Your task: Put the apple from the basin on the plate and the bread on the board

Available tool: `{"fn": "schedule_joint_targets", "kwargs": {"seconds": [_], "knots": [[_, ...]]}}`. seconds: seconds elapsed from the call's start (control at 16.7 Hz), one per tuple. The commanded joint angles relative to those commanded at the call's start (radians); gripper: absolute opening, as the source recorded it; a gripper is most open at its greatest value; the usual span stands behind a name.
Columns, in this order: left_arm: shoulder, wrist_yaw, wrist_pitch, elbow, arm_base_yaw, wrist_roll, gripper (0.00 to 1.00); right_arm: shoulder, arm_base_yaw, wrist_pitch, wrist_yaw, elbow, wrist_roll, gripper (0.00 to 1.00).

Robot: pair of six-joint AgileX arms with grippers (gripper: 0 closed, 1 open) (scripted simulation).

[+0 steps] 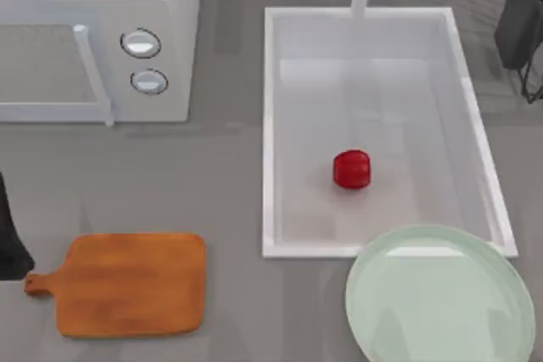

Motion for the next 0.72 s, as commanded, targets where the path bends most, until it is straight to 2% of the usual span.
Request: {"fn": "schedule_joint_targets", "kwargs": {"seconds": [0.72], "knots": [[0.000, 0.000, 0.000, 0.000, 0.000, 0.000, 1.00, 0.000, 0.000, 0.000, 0.000, 0.000, 0.000, 1.00]]}}
